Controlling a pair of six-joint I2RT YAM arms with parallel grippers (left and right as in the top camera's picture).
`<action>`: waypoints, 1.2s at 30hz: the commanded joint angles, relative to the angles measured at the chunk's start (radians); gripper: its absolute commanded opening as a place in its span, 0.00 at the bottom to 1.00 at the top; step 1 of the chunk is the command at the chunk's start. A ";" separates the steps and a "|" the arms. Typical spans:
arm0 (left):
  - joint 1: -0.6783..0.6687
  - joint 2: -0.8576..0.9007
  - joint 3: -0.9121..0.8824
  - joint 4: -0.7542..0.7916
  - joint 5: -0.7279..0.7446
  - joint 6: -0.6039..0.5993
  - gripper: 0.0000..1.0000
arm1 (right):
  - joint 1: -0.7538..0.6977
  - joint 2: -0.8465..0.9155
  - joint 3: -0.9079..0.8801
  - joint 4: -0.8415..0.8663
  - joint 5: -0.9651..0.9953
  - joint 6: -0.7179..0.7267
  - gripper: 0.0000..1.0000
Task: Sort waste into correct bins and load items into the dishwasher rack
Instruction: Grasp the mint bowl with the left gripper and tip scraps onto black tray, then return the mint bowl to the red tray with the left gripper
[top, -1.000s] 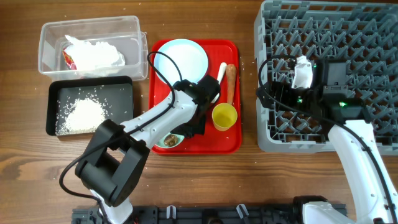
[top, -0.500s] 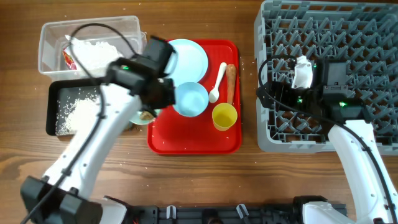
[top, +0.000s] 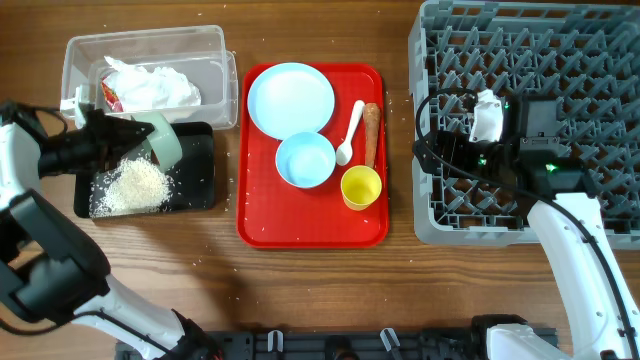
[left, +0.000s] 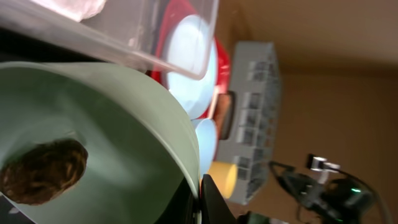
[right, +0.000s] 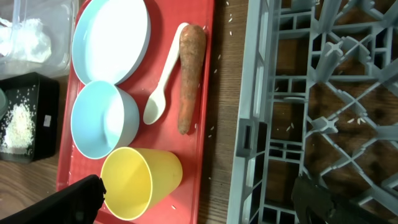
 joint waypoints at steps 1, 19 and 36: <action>0.058 0.056 0.008 -0.045 0.285 0.106 0.04 | 0.000 0.008 0.014 0.000 0.014 0.004 1.00; -0.029 -0.090 0.069 -0.206 0.193 0.161 0.04 | 0.000 0.007 0.014 -0.016 0.014 0.007 1.00; -1.114 -0.259 -0.123 -0.023 -1.148 -0.599 0.04 | 0.000 0.007 0.014 -0.023 0.014 0.003 1.00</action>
